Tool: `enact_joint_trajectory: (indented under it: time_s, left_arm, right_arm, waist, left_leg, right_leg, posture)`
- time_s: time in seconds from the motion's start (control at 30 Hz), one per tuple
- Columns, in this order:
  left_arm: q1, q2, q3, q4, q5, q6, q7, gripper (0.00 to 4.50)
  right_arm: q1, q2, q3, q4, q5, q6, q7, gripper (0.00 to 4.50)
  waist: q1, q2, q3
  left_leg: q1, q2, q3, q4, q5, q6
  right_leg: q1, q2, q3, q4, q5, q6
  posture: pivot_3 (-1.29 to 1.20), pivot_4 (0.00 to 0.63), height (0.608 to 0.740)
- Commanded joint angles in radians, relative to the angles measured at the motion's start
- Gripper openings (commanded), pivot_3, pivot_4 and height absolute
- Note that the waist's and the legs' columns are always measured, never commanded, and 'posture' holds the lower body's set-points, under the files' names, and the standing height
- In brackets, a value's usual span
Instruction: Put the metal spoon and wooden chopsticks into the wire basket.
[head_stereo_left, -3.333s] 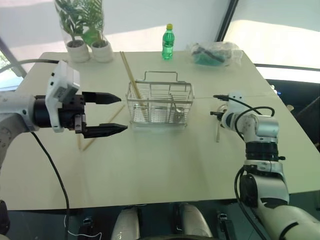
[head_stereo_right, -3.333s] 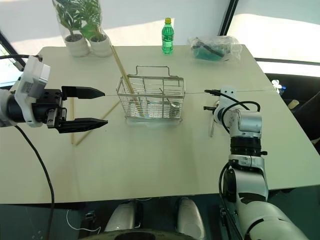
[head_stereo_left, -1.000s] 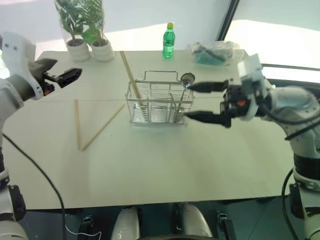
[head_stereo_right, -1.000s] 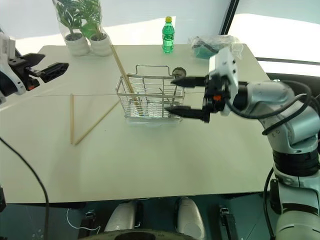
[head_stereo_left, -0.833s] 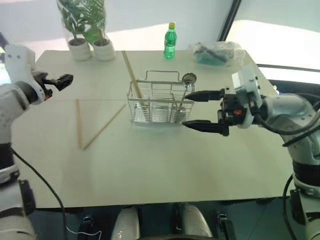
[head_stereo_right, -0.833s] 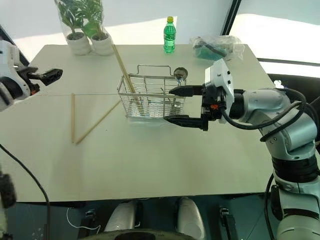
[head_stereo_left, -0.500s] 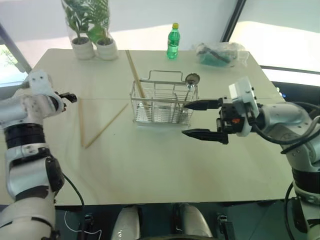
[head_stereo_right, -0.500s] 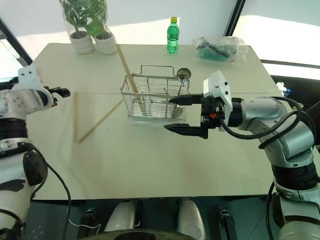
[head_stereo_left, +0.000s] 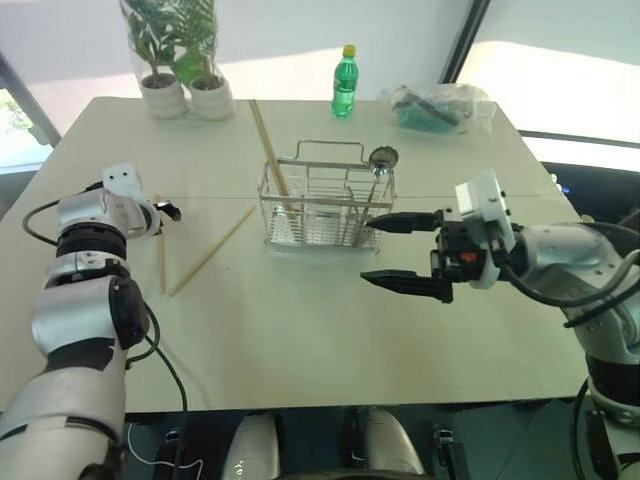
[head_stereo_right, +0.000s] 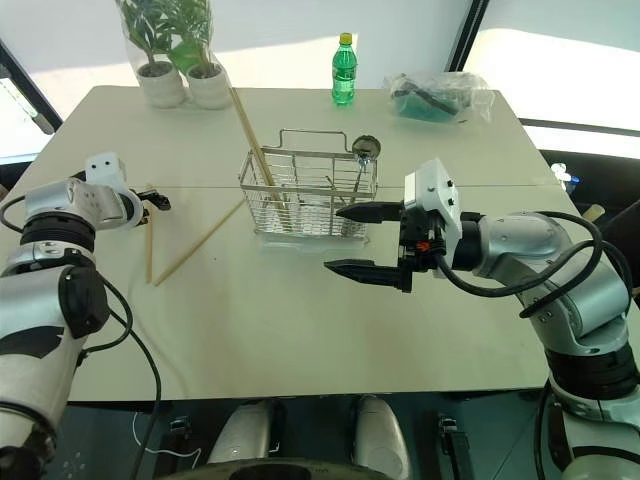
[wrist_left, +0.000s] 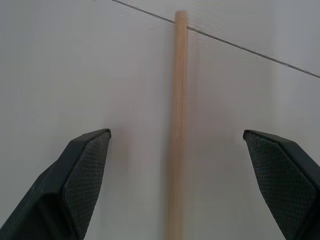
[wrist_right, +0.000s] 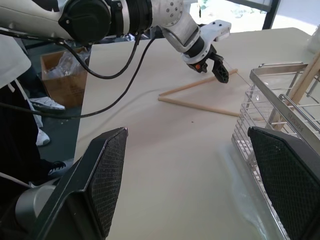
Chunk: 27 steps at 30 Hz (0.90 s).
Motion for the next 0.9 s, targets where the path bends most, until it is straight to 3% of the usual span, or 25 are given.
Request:
enact_joint_trajectory:
  time_s: [0.03, 0.13, 0.37, 0.67, 0.9]
  left_arm:
    - [-0.047, 0.017, 0.009, 0.036, 0.014, -0.016, -0.005, 4.50]
    - [-0.056, 0.017, 0.007, 0.061, 0.017, -0.007, -0.008, 3.66]
    - [-0.057, 0.026, 0.053, 0.086, 0.007, -0.009, 0.049, 0.02]
    - [-0.054, 0.030, 0.061, 0.075, 0.021, -0.009, 0.040, 0.02]
    - [-0.022, 0.094, -0.018, -0.038, 0.075, -0.108, -0.105, 0.02]
  right_arm:
    - [-0.002, -0.003, -0.048, -0.030, 0.029, -0.001, -0.027, 3.96]
    - [0.003, 0.001, -0.058, -0.032, 0.044, 0.003, -0.047, 4.03]
    - [0.036, -0.029, -0.070, -0.059, 0.075, 0.005, -0.036, 4.03]
    - [0.046, -0.047, -0.069, -0.055, 0.065, -0.007, -0.018, 4.03]
    - [0.040, -0.047, -0.072, -0.038, 0.051, -0.004, -0.025, 4.03]
  waist:
    - [0.000, 0.000, 0.000]
    - [0.000, 0.000, 0.000]
    - [0.001, 0.000, 0.000]
    - [0.000, 0.000, 0.000]
    - [-0.001, -0.001, 0.000]
  left_leg:
    - [0.000, 0.000, 0.000, 0.000, 0.000, 0.000]
    - [0.000, 0.000, 0.000, 0.000, 0.000, 0.000]
    - [0.000, 0.000, 0.000, 0.000, 0.000, 0.000]
    - [0.000, -0.001, 0.000, 0.001, 0.000, 0.000]
    - [0.000, -0.001, 0.001, 0.000, 0.000, -0.001]
  right_leg:
    - [0.000, 0.000, 0.000, 0.000, 0.000, 0.000]
    - [0.000, 0.000, 0.000, 0.000, 0.000, 0.000]
    - [0.000, -0.001, 0.000, 0.000, 0.000, 0.000]
    - [0.000, -0.001, 0.000, 0.000, 0.000, 0.001]
    - [0.000, -0.001, 0.000, 0.000, 0.000, 0.001]
  posture:
    - [0.00, 0.150, 0.717]
    - [0.00, 0.150, 0.717]
    - [0.00, 0.150, 0.717]
    - [0.00, 0.150, 0.717]
    - [0.00, 0.150, 0.717]
